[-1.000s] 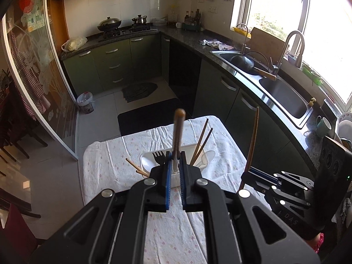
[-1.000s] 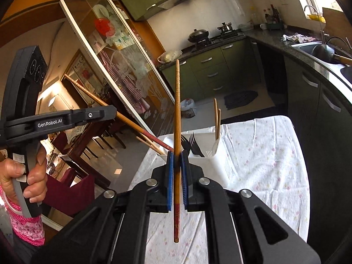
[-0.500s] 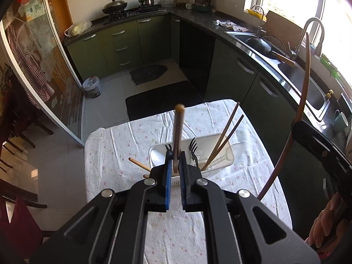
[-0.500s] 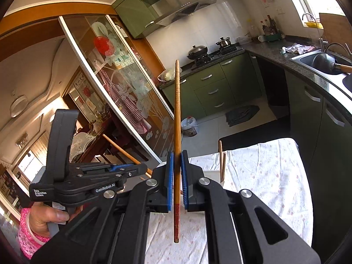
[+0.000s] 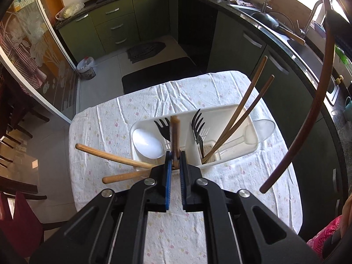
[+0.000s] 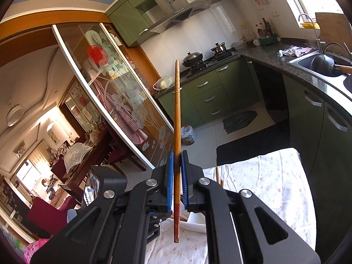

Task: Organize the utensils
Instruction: 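Drop the chopstick into the caddy from the left tool while the right tool carries its chopstick, then lower the chopstick into the caddy and open the right tool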

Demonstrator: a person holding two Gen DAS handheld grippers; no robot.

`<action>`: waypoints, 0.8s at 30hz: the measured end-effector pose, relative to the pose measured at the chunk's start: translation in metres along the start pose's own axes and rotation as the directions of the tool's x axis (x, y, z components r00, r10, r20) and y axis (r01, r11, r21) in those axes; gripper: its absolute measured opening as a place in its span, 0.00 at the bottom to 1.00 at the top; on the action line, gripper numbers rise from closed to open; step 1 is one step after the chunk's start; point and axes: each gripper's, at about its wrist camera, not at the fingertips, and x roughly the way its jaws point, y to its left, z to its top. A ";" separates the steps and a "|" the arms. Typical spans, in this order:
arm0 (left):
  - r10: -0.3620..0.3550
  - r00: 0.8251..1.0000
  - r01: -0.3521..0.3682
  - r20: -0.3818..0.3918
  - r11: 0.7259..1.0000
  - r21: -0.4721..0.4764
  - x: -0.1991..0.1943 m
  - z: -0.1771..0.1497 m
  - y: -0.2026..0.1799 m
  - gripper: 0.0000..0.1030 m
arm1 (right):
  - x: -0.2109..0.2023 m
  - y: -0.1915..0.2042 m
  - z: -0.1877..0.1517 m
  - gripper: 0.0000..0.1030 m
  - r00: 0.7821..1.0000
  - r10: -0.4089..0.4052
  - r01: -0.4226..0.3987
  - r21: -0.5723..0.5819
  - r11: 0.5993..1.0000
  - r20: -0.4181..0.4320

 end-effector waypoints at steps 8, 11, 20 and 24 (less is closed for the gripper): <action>-0.009 1.000 0.009 0.026 1.000 -0.010 -0.015 -0.005 0.007 0.11 | 0.021 -0.007 0.000 0.07 0.997 -0.044 0.044 -0.010 0.999 0.071; -0.021 0.999 0.022 0.043 1.000 -0.017 -0.024 -0.005 0.011 0.12 | 0.026 -0.005 -0.006 0.07 0.991 -0.074 0.079 -0.043 0.996 0.111; -0.129 0.987 0.132 0.098 0.991 -0.023 -0.063 -0.019 0.010 0.15 | 0.043 0.013 -0.041 0.08 0.980 -0.109 0.138 -0.167 0.976 0.169; -0.174 0.976 0.175 0.127 0.985 0.003 -0.082 -0.034 0.001 0.16 | 0.049 0.017 -0.064 0.08 0.974 -0.119 0.160 -0.215 0.963 0.191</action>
